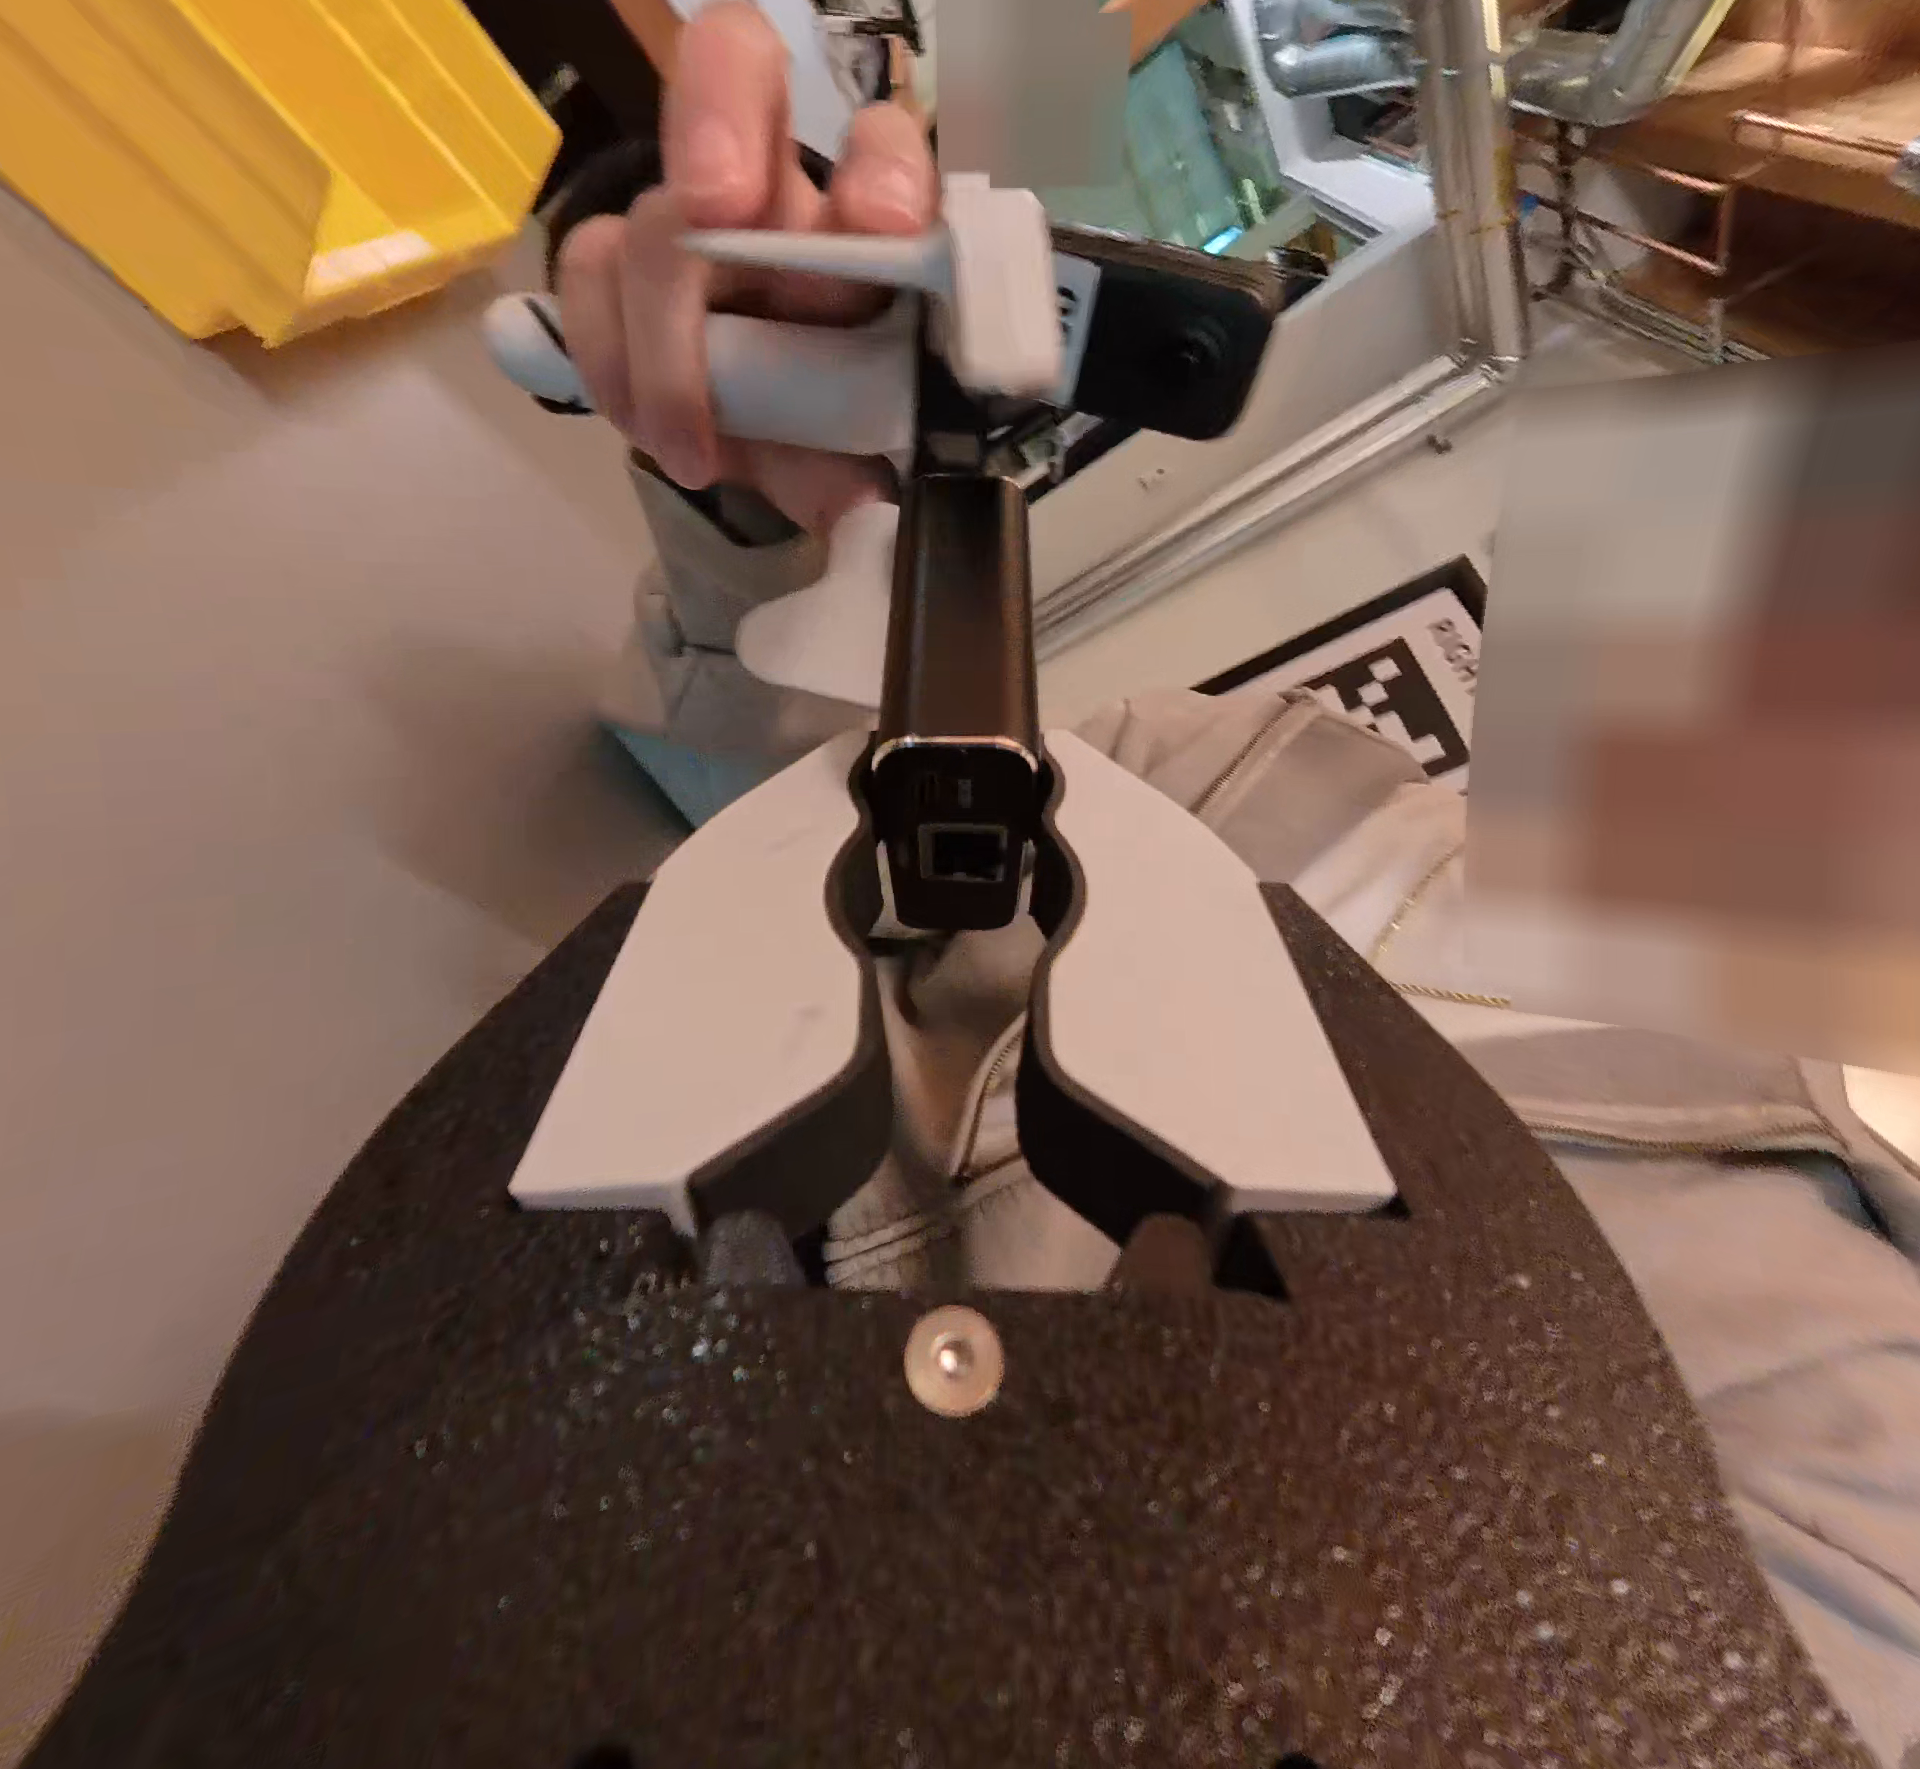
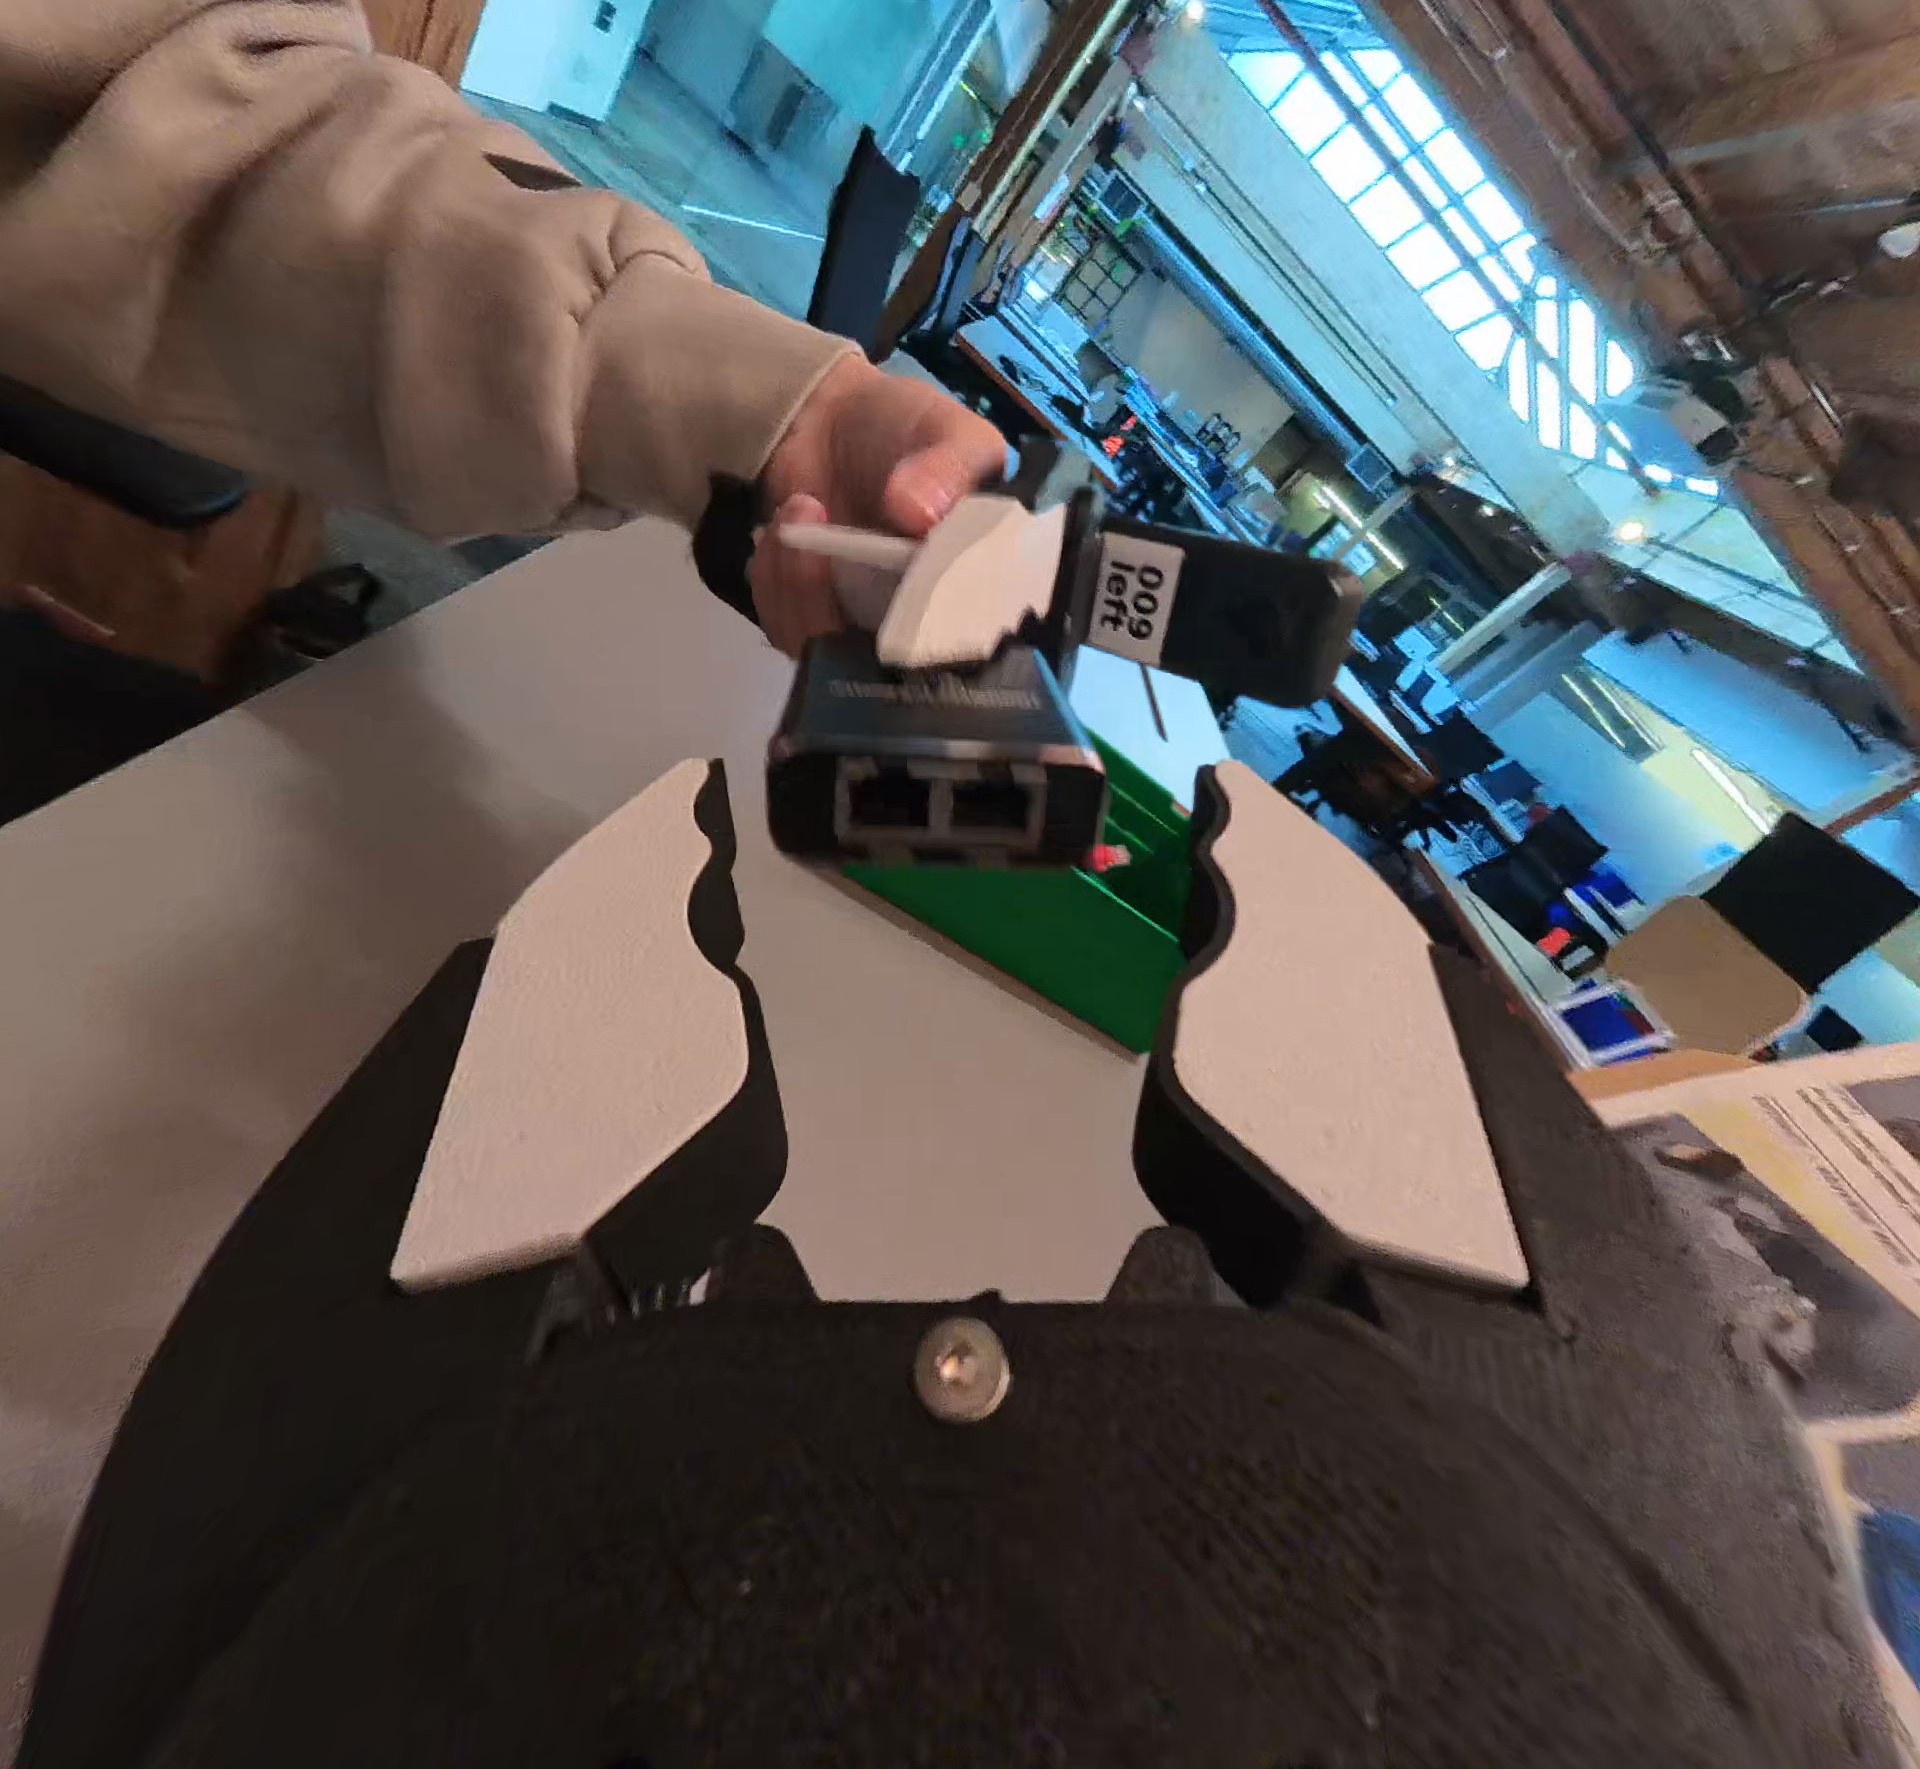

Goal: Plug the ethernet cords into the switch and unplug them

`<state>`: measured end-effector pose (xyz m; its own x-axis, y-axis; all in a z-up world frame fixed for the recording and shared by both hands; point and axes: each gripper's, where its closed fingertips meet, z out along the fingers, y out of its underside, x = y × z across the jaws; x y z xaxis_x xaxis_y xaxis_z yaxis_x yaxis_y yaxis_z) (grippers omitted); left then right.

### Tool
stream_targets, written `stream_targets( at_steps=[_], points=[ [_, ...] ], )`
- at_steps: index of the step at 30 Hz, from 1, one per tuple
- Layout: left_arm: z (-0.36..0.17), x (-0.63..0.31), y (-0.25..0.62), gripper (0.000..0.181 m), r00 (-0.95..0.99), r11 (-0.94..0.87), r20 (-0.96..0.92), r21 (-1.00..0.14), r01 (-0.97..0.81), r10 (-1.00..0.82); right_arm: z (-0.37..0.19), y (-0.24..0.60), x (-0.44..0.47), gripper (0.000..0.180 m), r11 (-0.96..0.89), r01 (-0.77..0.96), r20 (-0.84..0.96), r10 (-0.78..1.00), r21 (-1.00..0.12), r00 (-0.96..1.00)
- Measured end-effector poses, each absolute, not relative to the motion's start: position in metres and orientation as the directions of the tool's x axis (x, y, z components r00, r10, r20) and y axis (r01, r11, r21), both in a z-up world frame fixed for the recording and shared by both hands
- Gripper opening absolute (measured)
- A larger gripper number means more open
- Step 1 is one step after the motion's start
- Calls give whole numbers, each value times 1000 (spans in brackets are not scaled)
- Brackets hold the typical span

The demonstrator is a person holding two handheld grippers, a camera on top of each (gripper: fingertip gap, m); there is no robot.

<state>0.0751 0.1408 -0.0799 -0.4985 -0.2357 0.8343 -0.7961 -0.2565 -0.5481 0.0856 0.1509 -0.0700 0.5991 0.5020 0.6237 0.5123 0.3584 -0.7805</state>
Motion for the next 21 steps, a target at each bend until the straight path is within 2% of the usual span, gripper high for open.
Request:
stream_targets(
  at_steps=[6,11,17,20,21],
  points=[
    [-91,81,134,24,-462,-244,850,-518,-820,-252,-80,165,76,77,325,558,640,495,-764,587],
    [-93,81,131,24,-459,-216,849,-515,-830,-261,-81,159,77,71,315,475,564,569,-822,599],
    [-94,75,123,24,-478,-125,841,-519,-846,-255,-79,150,73,77,315,407,510,626,-857,590],
    [-97,70,120,24,-482,-75,840,-513,-855,-250,-84,148,66,85,304,436,519,647,-847,558],
    [-97,69,120,24,-478,-73,844,-507,-859,-244,-85,147,65,82,308,447,529,649,-840,547]
  ],
)
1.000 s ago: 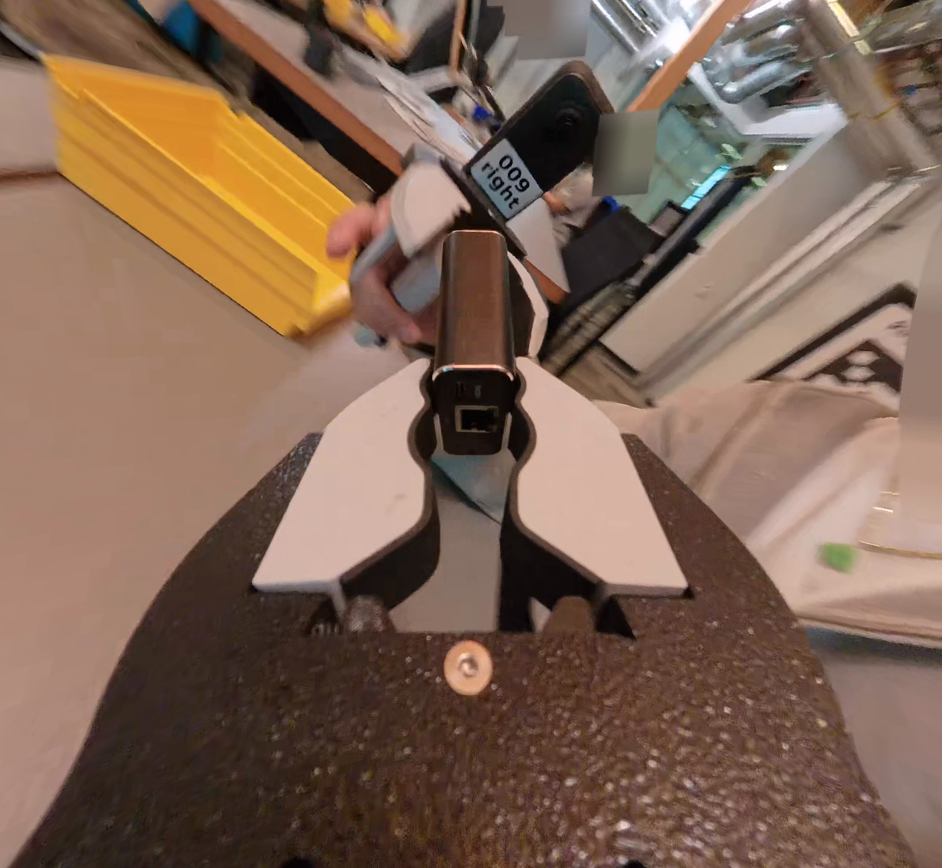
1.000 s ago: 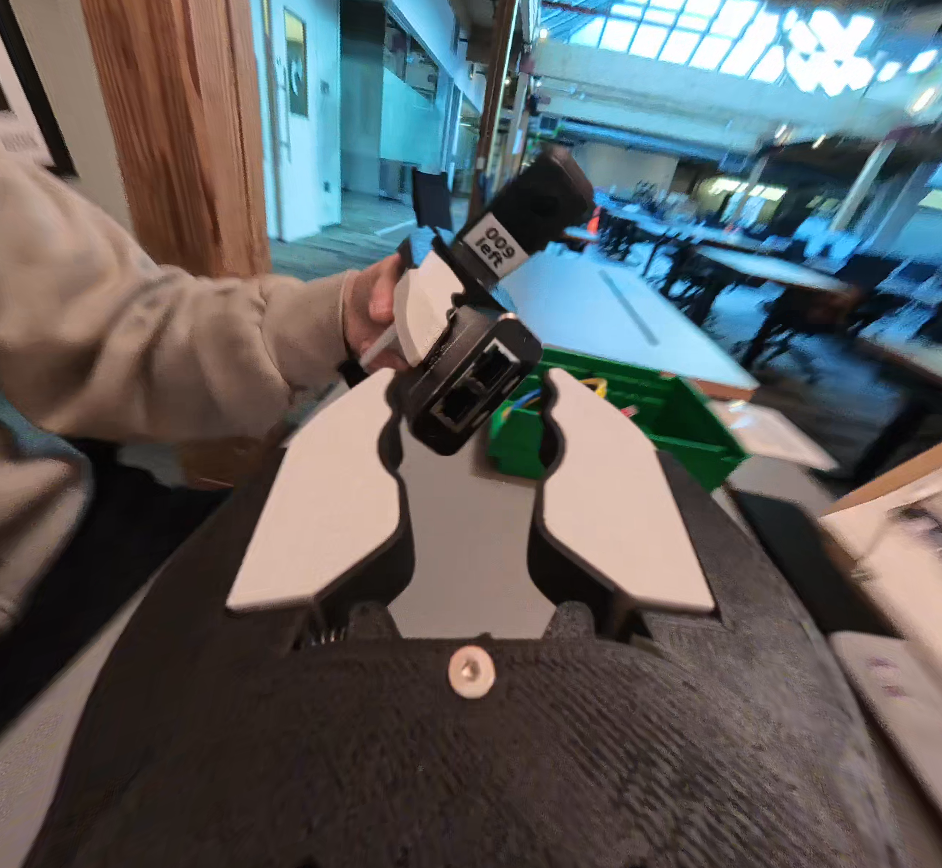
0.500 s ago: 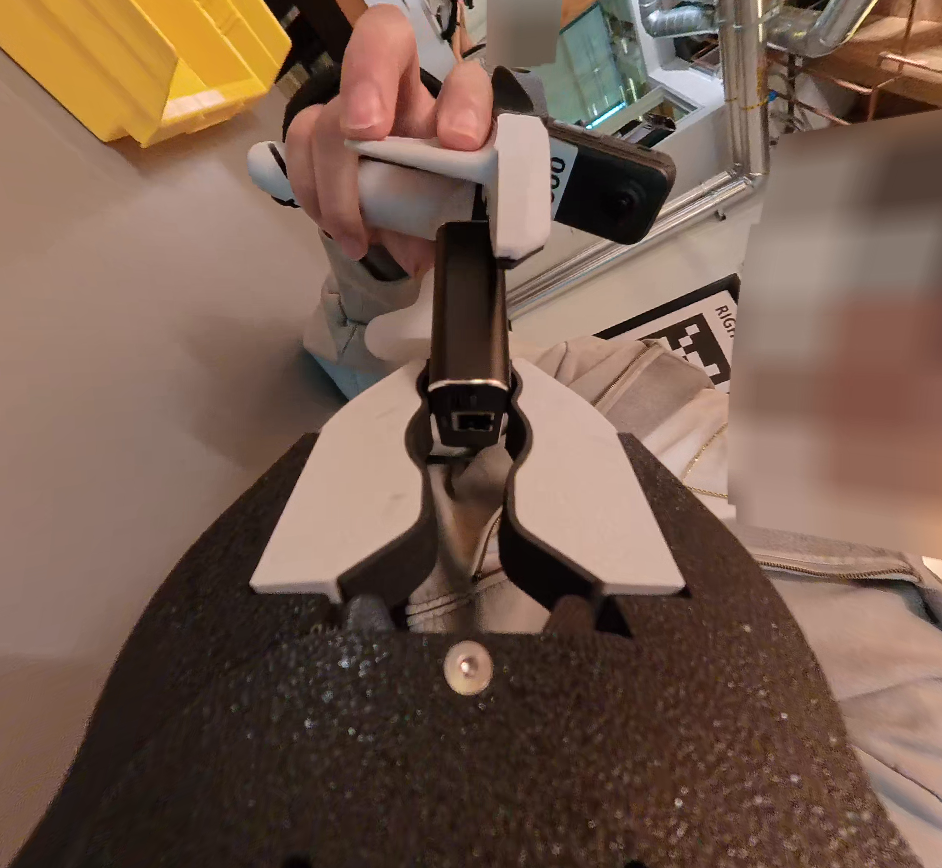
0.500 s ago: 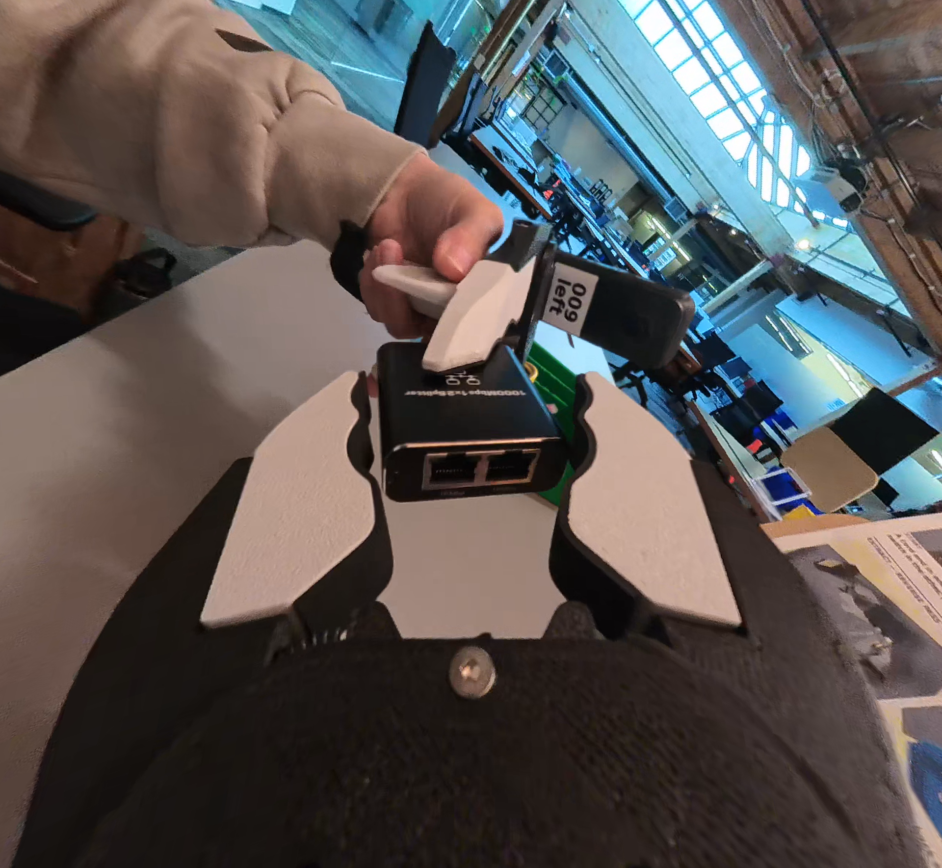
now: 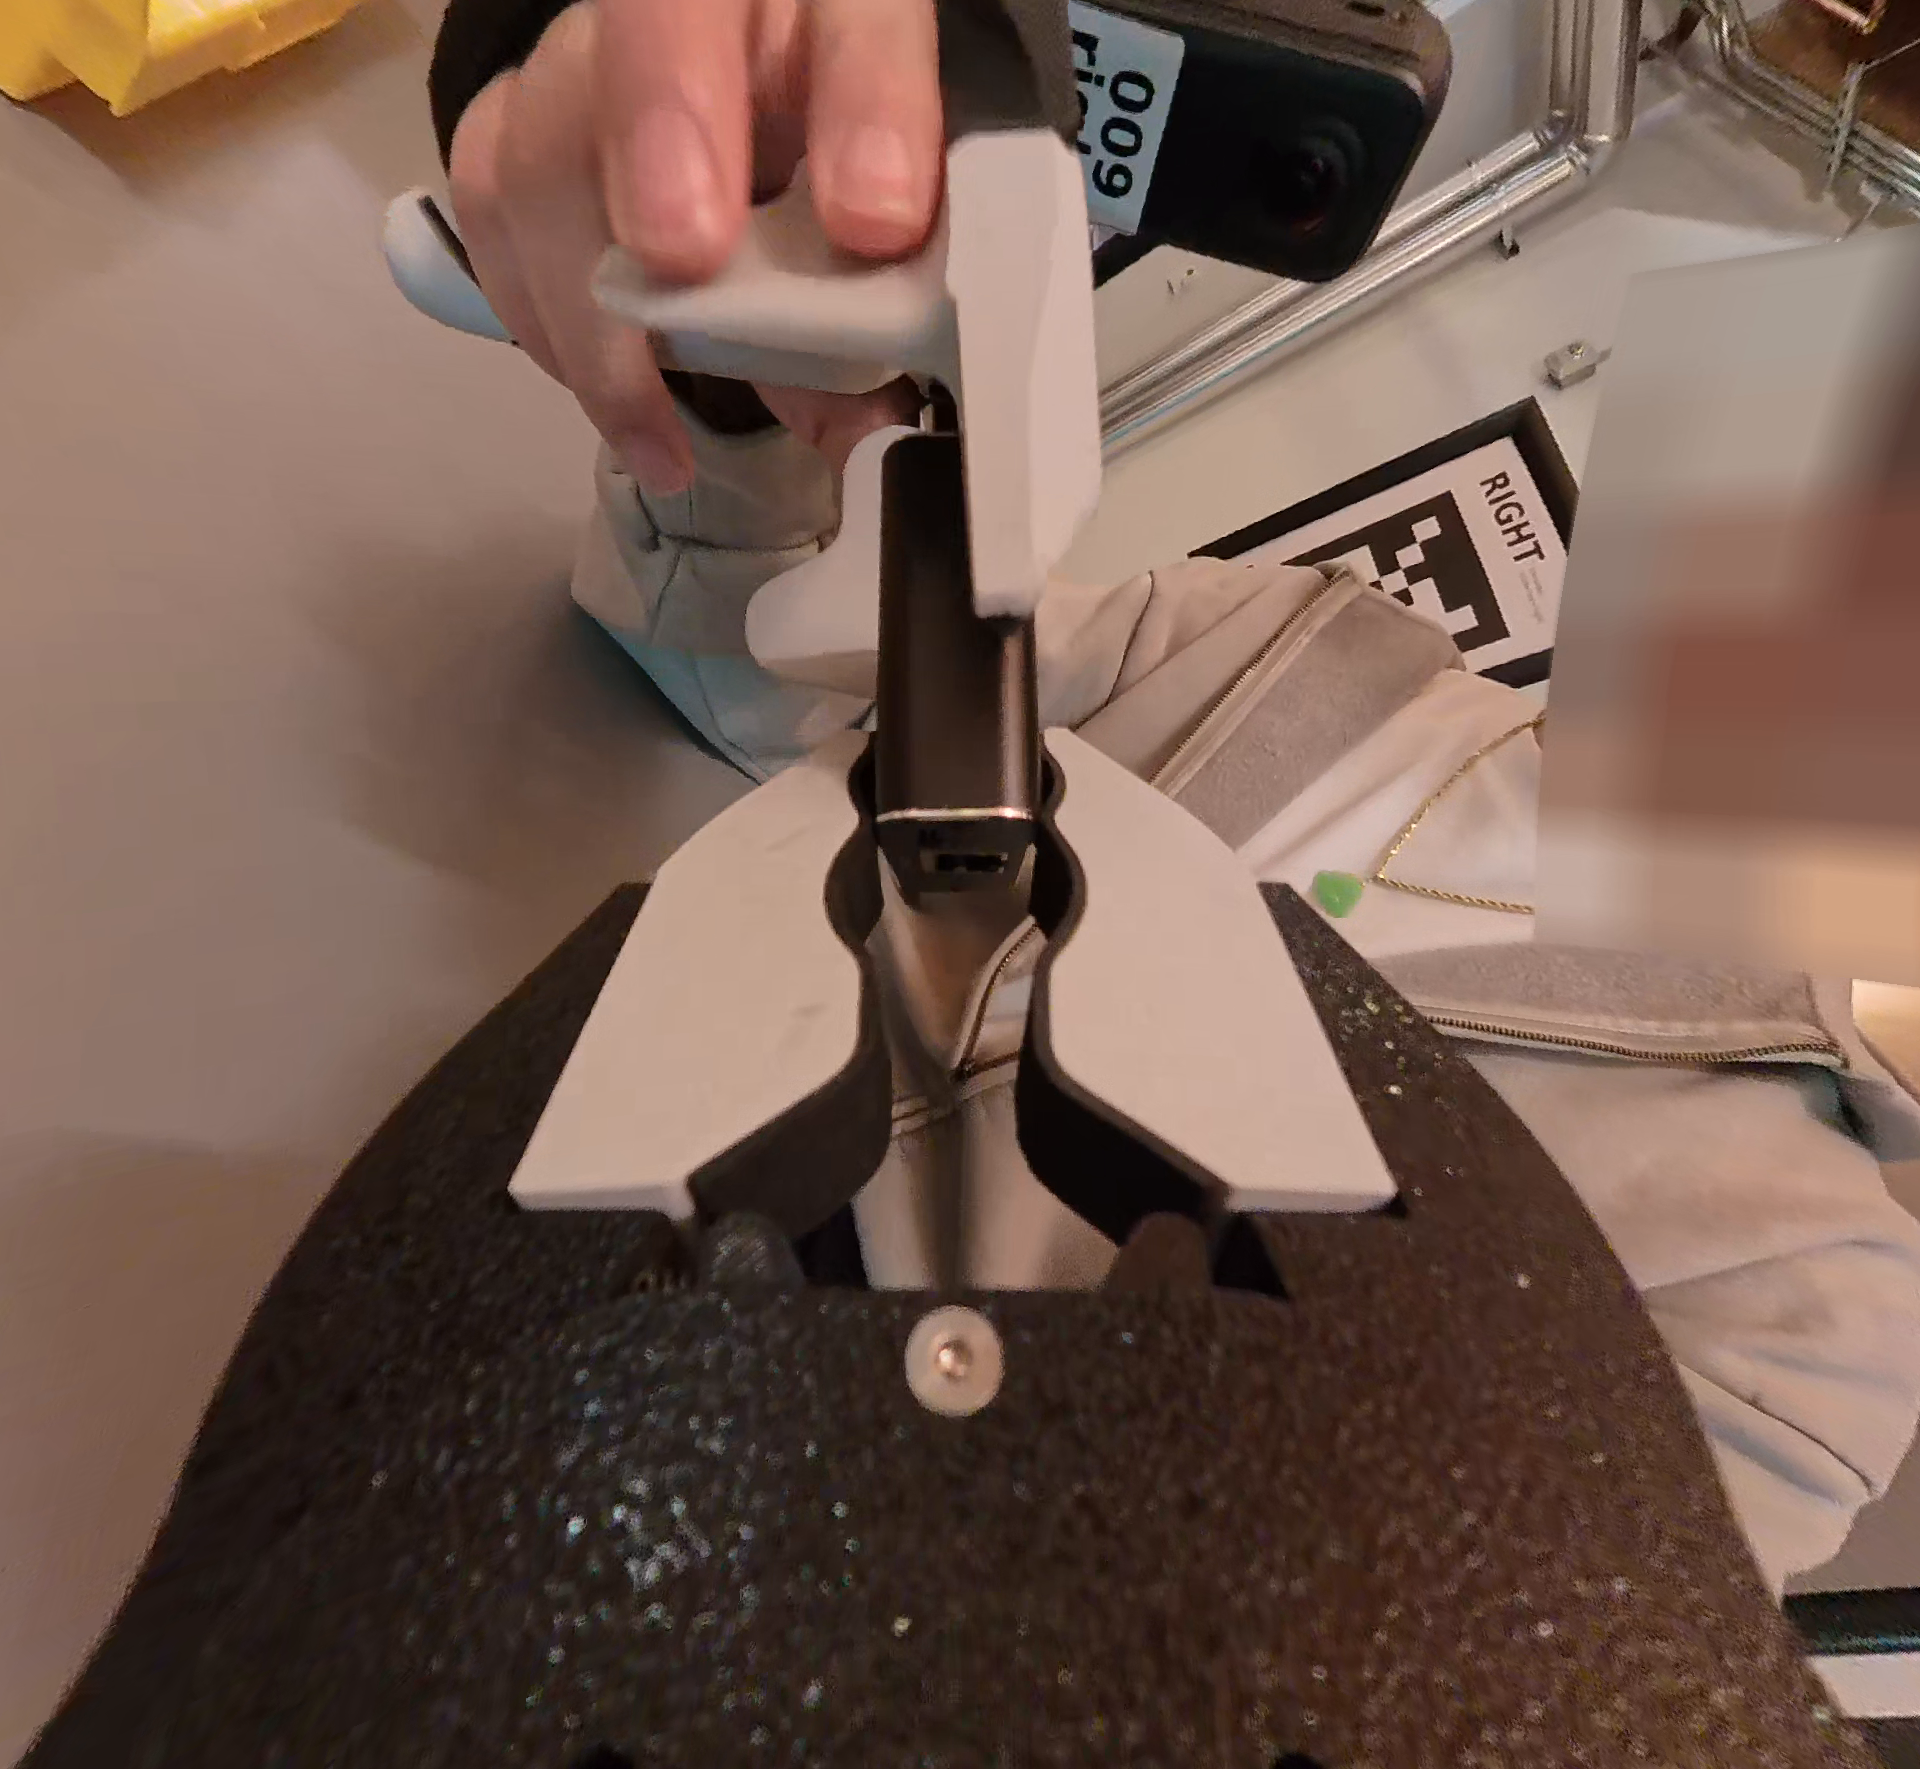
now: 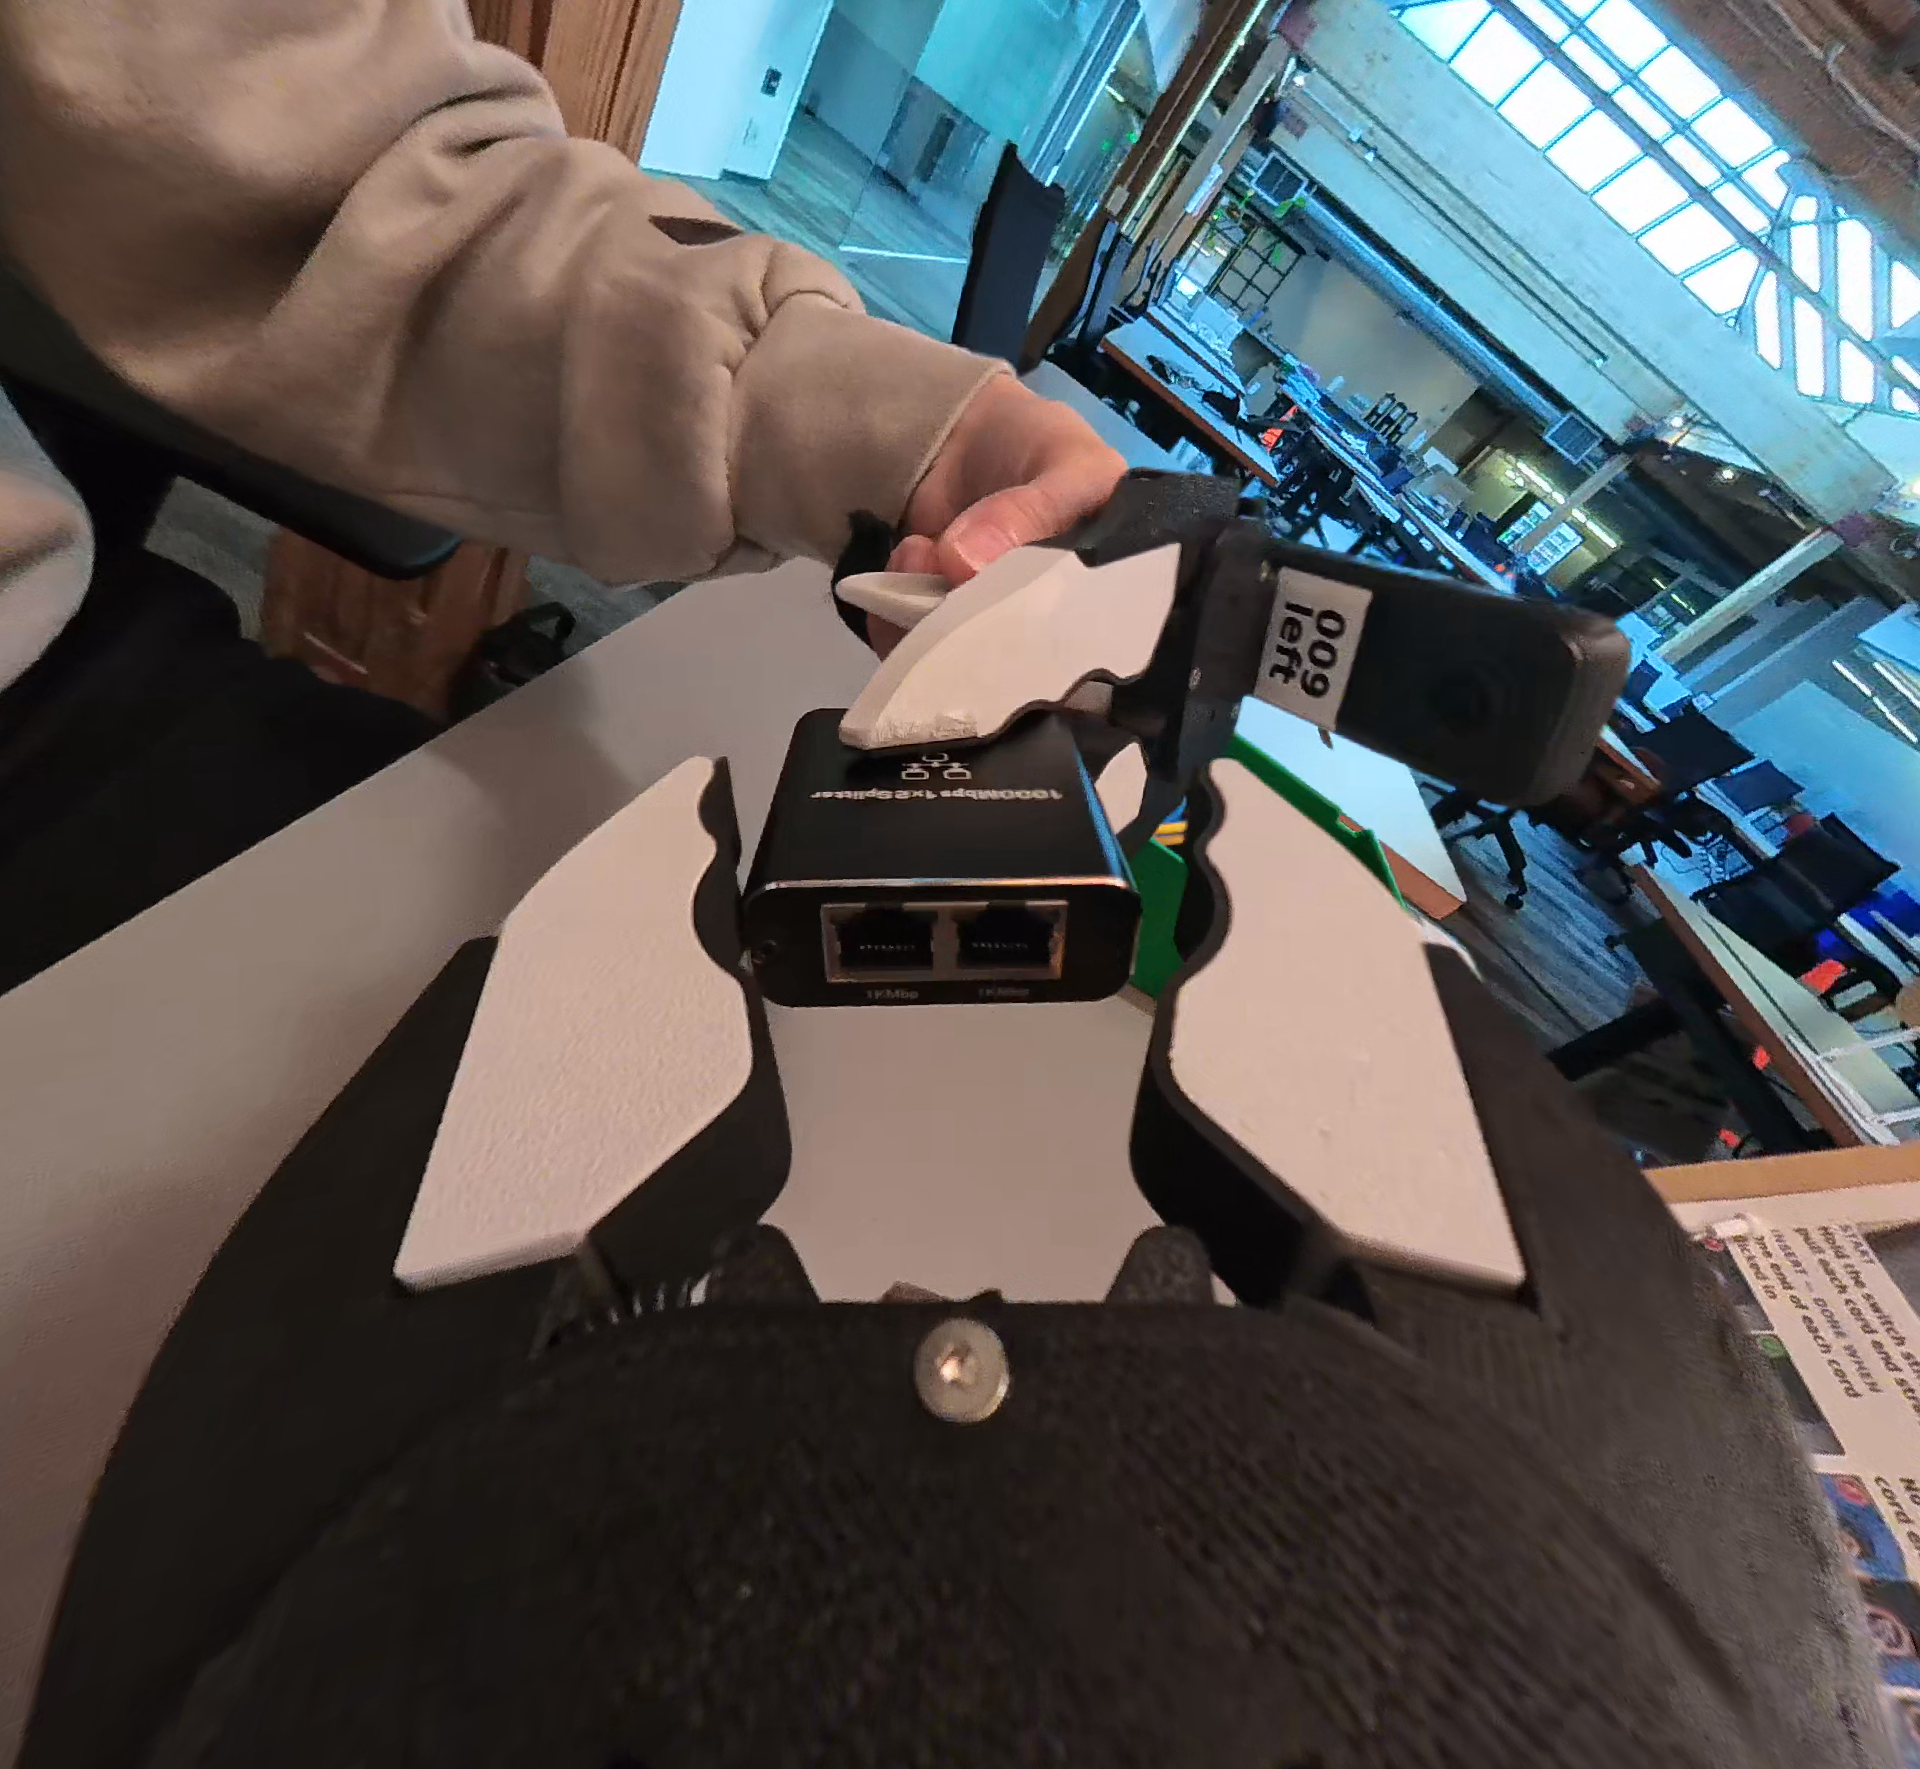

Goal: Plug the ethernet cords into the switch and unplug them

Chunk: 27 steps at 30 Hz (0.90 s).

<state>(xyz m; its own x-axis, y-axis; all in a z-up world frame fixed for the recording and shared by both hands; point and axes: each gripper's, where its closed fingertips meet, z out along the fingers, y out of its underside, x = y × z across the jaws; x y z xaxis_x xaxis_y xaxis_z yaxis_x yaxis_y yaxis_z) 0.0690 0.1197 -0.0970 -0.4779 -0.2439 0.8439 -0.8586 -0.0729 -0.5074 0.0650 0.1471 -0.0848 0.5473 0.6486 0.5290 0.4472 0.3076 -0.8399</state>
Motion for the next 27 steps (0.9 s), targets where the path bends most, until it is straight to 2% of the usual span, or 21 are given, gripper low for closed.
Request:
stream_targets(
  at_steps=[1,4,7,10,13,15,19,22,24,27],
  points=[
    [-97,69,120,24,-474,-79,847,-504,-860,-241,-86,146,64,75,316,464,546,648,-827,532],
    [-96,71,124,24,-477,-100,841,-514,-852,-256,-88,151,65,75,292,496,552,642,-818,532],
    [-83,80,131,24,-507,-214,825,-557,-802,-248,-76,157,72,75,293,455,532,600,-841,597],
    [-68,93,142,32,-551,-340,769,-639,-690,-325,-58,150,79,75,335,265,425,642,-904,639],
    [-58,102,161,40,-531,-423,699,-714,-558,-479,-36,138,96,75,371,38,301,685,-928,663],
    [-56,103,169,50,-508,-400,609,-789,-465,-610,-27,133,109,75,361,-86,219,720,-929,659],
    [-43,104,168,50,-459,-284,365,-929,-236,-810,-23,137,127,74,286,-289,48,782,-914,621],
    [-50,106,162,53,-369,-130,189,-975,-180,-910,-28,144,131,74,252,-329,-3,789,-910,614],
    [-62,106,155,58,-365,-151,236,-957,-247,-900,-33,148,125,74,231,-283,6,784,-931,620],
    [-66,107,141,60,-425,-408,539,-838,-364,-728,-35,149,115,74,235,-216,49,777,-948,628]
  ],
)
